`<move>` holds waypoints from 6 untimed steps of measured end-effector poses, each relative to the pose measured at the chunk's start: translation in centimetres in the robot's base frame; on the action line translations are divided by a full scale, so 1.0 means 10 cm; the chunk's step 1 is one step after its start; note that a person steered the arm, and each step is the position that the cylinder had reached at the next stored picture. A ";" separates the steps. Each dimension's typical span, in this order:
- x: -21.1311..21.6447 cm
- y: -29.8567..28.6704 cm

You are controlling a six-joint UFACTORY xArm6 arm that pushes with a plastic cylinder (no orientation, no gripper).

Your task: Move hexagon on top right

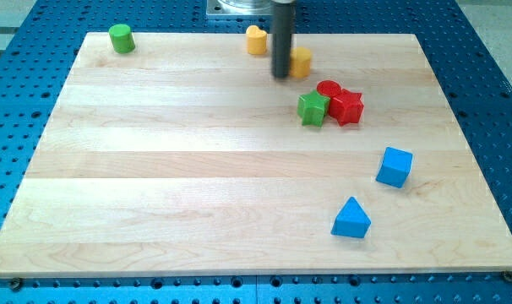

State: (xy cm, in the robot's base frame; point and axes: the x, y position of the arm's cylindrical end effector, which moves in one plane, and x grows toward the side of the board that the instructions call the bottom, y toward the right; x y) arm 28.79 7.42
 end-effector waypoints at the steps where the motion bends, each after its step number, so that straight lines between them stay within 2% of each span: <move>1: -0.03 0.72; 3: -0.22 0.25; 5: -0.29 1.23; 6: -0.33 1.23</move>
